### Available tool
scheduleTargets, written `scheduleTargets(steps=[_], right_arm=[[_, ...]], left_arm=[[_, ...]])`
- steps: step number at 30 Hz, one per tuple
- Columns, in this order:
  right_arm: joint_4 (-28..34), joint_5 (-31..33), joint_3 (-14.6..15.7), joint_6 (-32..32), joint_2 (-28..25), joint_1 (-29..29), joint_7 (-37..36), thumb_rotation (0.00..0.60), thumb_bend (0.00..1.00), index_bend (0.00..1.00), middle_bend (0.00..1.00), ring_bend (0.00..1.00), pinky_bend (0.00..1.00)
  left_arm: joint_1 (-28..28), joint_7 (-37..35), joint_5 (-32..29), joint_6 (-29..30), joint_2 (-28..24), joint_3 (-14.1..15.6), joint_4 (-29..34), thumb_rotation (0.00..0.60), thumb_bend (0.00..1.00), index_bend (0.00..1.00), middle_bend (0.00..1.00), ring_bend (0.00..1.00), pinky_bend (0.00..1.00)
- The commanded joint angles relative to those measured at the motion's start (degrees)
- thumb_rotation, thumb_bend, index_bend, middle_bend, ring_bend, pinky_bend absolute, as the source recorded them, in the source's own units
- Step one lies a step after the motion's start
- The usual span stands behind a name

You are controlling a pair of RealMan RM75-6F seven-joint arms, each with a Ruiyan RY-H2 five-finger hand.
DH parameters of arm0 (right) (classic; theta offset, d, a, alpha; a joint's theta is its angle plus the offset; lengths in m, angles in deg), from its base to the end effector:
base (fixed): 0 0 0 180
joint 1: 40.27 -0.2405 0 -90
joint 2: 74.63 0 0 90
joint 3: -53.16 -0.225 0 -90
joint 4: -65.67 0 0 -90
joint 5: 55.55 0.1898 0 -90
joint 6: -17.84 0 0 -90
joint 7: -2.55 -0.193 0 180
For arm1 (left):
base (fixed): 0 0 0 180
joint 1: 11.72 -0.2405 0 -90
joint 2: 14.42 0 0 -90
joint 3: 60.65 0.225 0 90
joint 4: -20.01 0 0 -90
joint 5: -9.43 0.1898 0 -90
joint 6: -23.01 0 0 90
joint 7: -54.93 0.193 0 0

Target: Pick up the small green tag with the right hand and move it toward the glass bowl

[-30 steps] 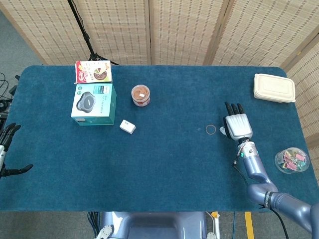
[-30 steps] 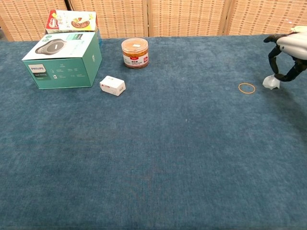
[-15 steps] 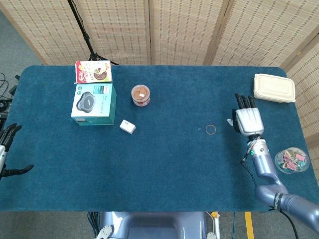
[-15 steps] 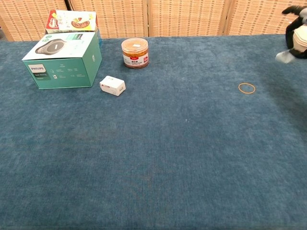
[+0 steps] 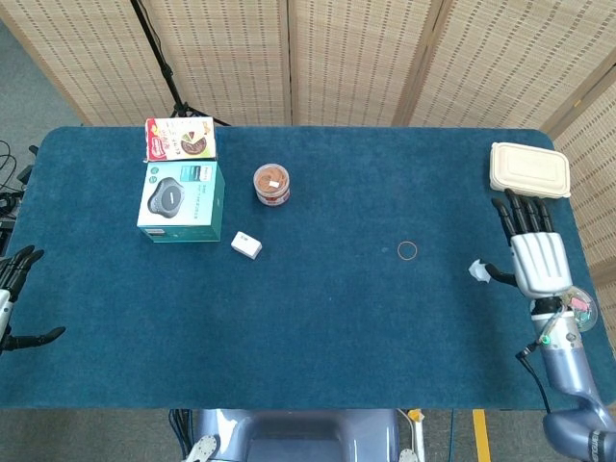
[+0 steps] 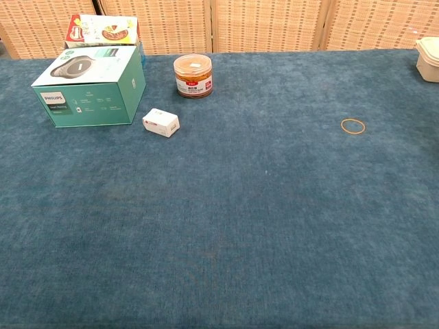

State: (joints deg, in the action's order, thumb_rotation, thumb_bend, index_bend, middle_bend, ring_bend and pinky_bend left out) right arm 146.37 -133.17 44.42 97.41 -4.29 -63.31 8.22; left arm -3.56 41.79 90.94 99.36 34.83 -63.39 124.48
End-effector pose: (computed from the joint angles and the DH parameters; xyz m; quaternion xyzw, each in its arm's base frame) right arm -0.2339 -0.3341 0.1681 0.6188 -0.2752 0.4127 0.6091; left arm -0.2627 0.2362 0.1955 -0.5675 -0.4842 -0.3993 0.5329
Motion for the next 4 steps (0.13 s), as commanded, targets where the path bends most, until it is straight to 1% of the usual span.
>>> scheduleTargets(steps=[1, 4], right_arm=[[0.29, -3.36, 2.54, 4.96, -1.46, 4.28, -2.69, 0.600, 0.00, 0.00, 0.00, 0.00, 0.00], [-0.91, -5.16, 4.03, 8.11, -1.26, 7.07, -4.78, 0.600, 0.00, 0.00, 0.00, 0.00, 0.00]], left_arm=[[-0.53, -0.38, 0.47, 0.60, 0.03, 0.40, -0.43, 0.600, 0.00, 0.00, 0.00, 0.00, 0.00], [-1.07, -0.52, 0.78, 1.39, 0.16, 0.64, -0.82, 0.600, 0.00, 0.00, 0.00, 0.00, 0.00]])
